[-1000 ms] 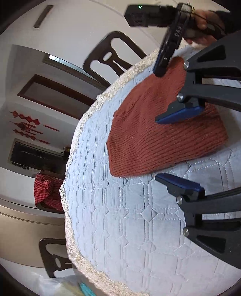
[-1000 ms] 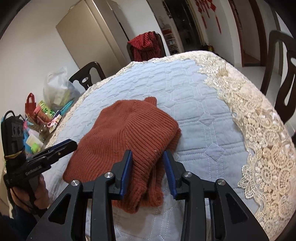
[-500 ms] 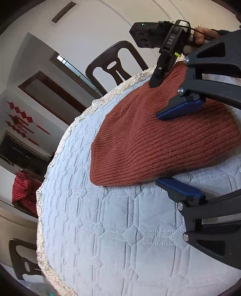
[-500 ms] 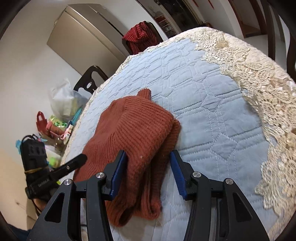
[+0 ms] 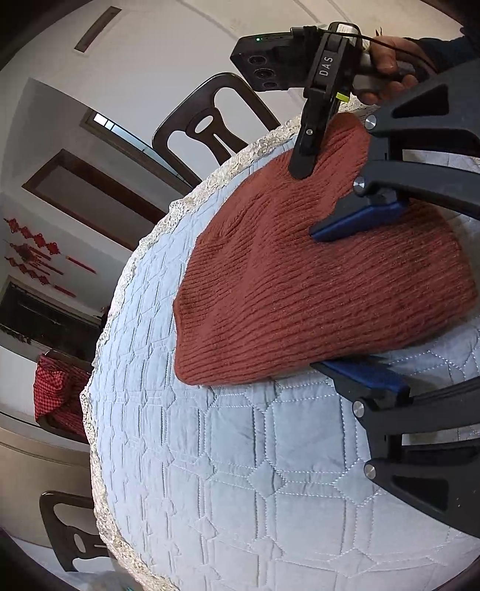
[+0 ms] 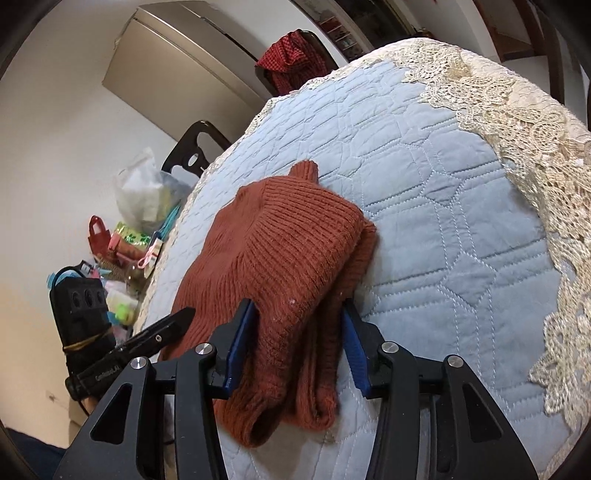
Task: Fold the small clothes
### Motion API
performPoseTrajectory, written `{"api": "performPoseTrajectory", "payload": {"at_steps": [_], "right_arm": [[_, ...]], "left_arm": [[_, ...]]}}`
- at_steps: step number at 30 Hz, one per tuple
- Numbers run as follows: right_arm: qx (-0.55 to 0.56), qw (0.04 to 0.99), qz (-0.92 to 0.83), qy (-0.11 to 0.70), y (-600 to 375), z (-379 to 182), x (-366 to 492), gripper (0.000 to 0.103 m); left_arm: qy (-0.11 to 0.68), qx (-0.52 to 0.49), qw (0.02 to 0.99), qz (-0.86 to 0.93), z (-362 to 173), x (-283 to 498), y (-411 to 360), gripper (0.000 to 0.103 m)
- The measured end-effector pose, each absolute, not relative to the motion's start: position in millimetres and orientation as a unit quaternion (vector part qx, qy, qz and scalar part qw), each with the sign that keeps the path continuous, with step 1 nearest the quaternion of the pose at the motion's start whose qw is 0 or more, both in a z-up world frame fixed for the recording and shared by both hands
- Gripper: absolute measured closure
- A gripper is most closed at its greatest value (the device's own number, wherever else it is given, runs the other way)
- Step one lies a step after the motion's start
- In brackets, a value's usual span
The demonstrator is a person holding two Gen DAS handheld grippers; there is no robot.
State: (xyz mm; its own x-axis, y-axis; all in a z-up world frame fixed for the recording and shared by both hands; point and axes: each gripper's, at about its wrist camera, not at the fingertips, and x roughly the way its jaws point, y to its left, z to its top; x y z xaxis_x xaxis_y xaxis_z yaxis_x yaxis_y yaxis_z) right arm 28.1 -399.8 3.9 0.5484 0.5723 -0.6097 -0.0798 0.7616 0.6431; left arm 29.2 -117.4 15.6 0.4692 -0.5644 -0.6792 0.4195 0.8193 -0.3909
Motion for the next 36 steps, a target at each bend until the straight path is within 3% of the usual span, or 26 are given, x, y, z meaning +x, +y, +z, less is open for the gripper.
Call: {"api": "performPoseTrajectory", "payload": {"at_steps": [8, 12, 36], "right_arm": [[0.273, 0.84, 0.199, 0.425, -395, 10, 26, 0.075], [0.267, 0.845, 0.197, 0.419, -393, 16, 24, 0.076], [0.228, 0.852, 0.275, 0.383, -307, 54, 68, 0.077]], "left_arm": [[0.412, -0.066, 0.862, -0.288, 26, 24, -119, 0.059], [0.404, -0.065, 0.865, -0.289, 33, 23, -117, 0.065], [0.354, -0.075, 0.895, -0.26, 65, 50, -38, 0.067]]}}
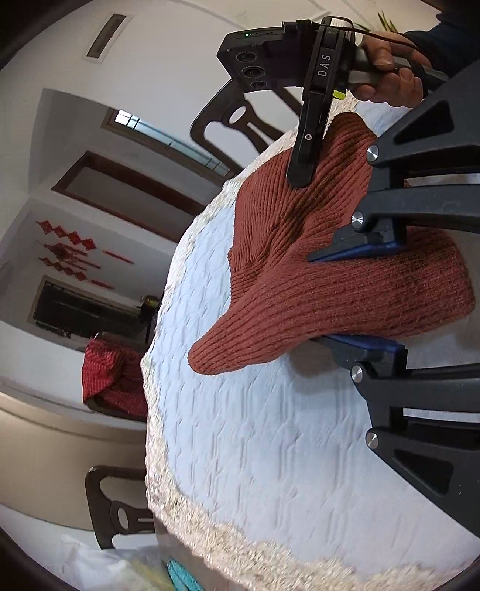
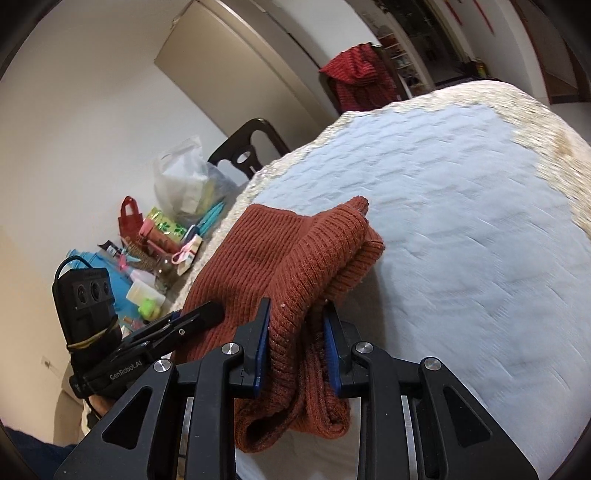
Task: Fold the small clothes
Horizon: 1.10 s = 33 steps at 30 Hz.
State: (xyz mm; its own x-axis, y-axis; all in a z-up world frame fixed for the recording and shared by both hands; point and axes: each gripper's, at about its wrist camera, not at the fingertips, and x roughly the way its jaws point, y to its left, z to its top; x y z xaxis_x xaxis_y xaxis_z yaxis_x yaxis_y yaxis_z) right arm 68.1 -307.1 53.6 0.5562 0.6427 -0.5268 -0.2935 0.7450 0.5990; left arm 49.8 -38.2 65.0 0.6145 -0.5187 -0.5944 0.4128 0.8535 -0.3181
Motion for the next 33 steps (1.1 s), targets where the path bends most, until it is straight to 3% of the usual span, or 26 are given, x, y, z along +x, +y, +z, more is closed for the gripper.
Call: {"api": "performPoseTrajectory", "payload": {"at_steps": [10, 15, 17, 26, 28, 30, 33], "right_arm": [[0.221, 0.844, 0.313, 0.375, -247, 49, 114, 0.077], [0.225, 0.826, 0.315, 0.411, -236, 21, 134, 0.076], [0.224, 0.817, 0.305, 0.435, -235, 7, 137, 0.073], [0.178, 0.865, 0.255, 0.394, -252, 36, 118, 0.069], [0.159, 0.872, 0.252, 0.388, -245, 43, 123, 0.072], [0.141, 0.87, 0.255, 0.397, -232, 40, 133, 0.083], [0.112, 0.867, 0.239, 0.423, -222, 21, 152, 0.083]], "left_arm": [[0.347, -0.084, 0.907, -0.223, 67, 97, 22, 0.067], [0.384, -0.107, 0.896, -0.194, 35, 111, 42, 0.065], [0.397, -0.118, 0.891, -0.184, 22, 111, 49, 0.06], [0.334, -0.097, 0.926, -0.147, 53, 86, 53, 0.058], [0.325, -0.078, 0.93, -0.153, 60, 90, 43, 0.058], [0.333, -0.057, 0.928, -0.158, 55, 101, 31, 0.058], [0.369, -0.051, 0.916, -0.149, 30, 120, 25, 0.058]]}}
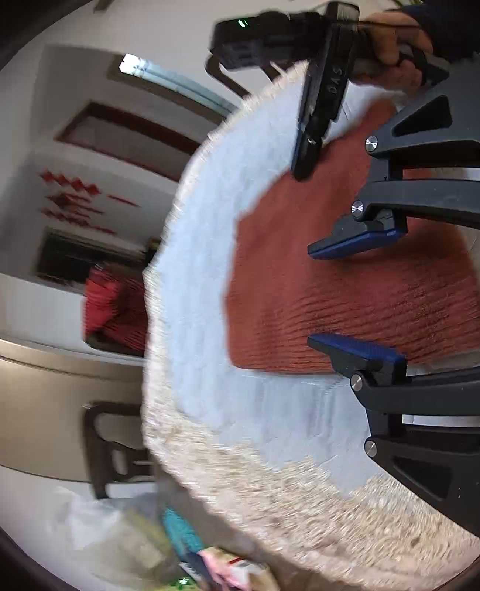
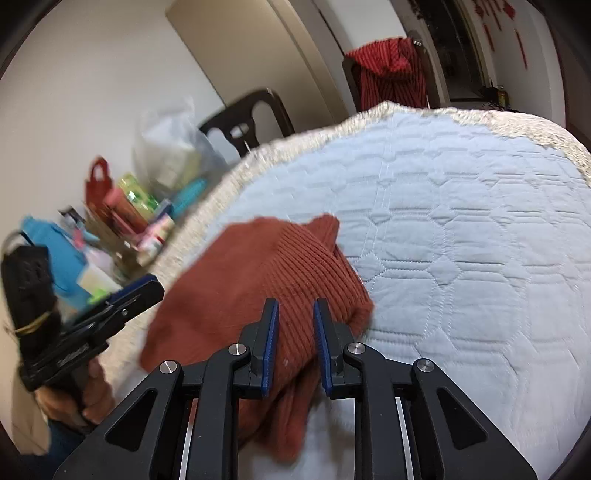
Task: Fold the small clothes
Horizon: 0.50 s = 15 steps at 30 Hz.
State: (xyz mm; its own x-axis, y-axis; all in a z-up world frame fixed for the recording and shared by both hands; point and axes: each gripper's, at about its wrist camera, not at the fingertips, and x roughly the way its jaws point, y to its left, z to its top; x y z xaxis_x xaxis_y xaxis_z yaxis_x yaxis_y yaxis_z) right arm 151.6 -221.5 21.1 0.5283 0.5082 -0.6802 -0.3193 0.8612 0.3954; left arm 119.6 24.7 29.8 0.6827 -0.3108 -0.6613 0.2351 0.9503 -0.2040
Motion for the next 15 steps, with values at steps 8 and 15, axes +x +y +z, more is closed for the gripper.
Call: {"api": "performPoseTrajectory", "payload": {"at_steps": [8, 15], "right_arm": [[0.087, 0.874, 0.251, 0.406, -221, 41, 128, 0.083], [0.023, 0.872, 0.279, 0.402, -208, 39, 71, 0.083]], "left_arm": [[0.343, -0.044, 0.927, -0.144, 44, 77, 31, 0.058], [0.36, -0.051, 0.922, -0.132, 30, 51, 27, 0.058]]}}
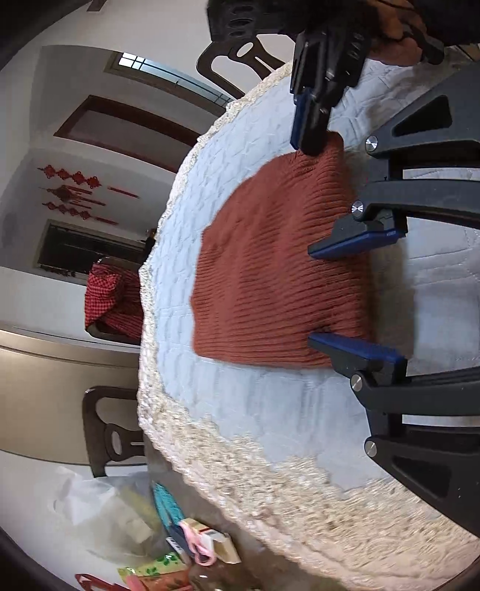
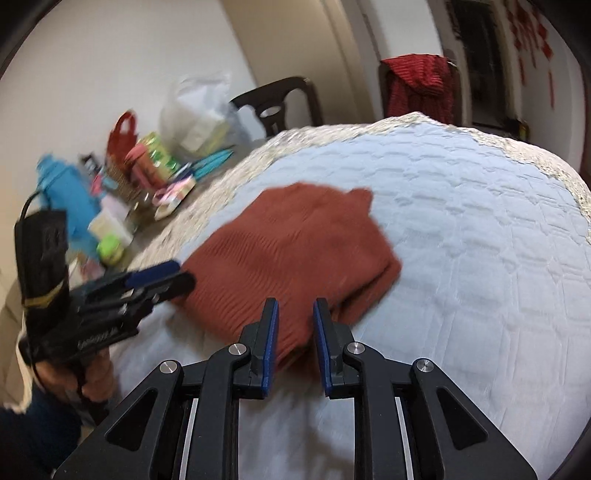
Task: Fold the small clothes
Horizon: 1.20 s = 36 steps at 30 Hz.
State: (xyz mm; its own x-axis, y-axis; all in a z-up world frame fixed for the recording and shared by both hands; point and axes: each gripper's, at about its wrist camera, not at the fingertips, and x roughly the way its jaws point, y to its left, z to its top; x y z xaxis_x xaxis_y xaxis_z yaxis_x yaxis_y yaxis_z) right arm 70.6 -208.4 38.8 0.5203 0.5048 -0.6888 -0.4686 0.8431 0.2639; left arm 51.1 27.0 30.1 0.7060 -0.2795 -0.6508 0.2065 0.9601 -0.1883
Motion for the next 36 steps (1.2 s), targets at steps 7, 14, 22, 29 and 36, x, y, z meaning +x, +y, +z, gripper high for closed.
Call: {"api": "performPoseTrajectory", "payload": {"at_steps": [7, 14, 22, 29, 36], "right_arm": [[0.014, 0.871, 0.266, 0.412, -209, 22, 81, 0.083], [0.01, 0.879, 0.253, 0.405, -212, 33, 64, 0.083], [0.001, 0.884, 0.256, 0.391, -210, 39, 55, 0.081], [0.004, 0.878, 0.242, 0.413, -213, 26, 61, 0.081], [-0.002, 0.88, 0.243, 0.407, -217, 36, 46, 0.081]], "left_arm": [[0.366, -0.043, 0.921, -0.124, 28, 55, 23, 0.056], [0.372, -0.046, 0.921, -0.105, 33, 45, 24, 0.054], [0.376, -0.042, 0.92, -0.1, 32, 43, 19, 0.053], [0.379, -0.035, 0.919, -0.097, 33, 38, 18, 0.052], [0.381, -0.027, 0.92, -0.083, 33, 28, 23, 0.048]]}}
